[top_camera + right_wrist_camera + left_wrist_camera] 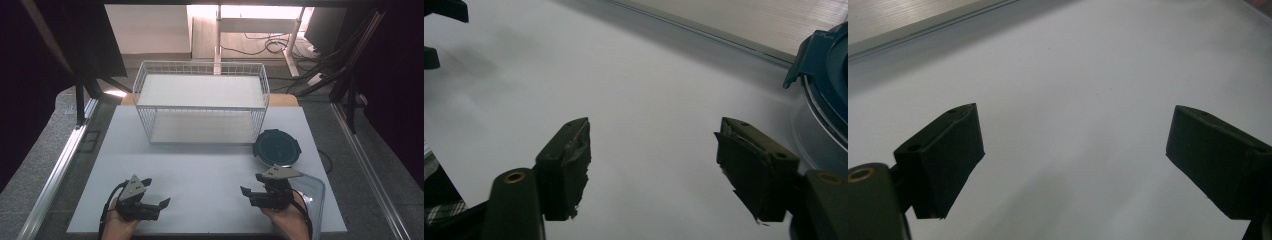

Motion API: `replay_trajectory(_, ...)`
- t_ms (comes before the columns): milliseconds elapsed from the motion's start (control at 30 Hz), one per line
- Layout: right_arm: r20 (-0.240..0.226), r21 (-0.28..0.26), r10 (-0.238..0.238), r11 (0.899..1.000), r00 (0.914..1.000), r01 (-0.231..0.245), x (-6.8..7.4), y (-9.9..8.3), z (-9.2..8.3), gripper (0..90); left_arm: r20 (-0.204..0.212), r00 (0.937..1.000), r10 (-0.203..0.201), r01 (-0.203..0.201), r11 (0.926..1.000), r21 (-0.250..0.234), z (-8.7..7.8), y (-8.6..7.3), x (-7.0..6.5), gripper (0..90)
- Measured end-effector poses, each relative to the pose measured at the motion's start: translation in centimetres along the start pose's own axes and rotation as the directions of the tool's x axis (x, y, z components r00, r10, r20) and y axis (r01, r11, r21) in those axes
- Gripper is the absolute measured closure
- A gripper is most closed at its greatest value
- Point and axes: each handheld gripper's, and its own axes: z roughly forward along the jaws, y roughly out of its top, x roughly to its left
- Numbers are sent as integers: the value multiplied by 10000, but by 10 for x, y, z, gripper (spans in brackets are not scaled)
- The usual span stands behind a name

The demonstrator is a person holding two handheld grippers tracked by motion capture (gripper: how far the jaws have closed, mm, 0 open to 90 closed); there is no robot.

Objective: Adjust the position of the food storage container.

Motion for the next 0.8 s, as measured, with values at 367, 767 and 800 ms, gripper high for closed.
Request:
replay_trajectory(367,402,561,-160,9983,9991,137,-18,-8,-16,688,-34,10000,-8,8,10000,-27,0,-1,1,79)
replay_trajectory(767,1996,225,955,9945,9752,-1020,-58,-46,-77,890,-43,9989,-467,467,9987,-200,-2,-1,5,78)
replay_trajectory(800,2453,81,1131,9929,9628,-1186,-65,-55,-92,889,-33,9988,-487,486,9986,-194,-1,-1,5,78)
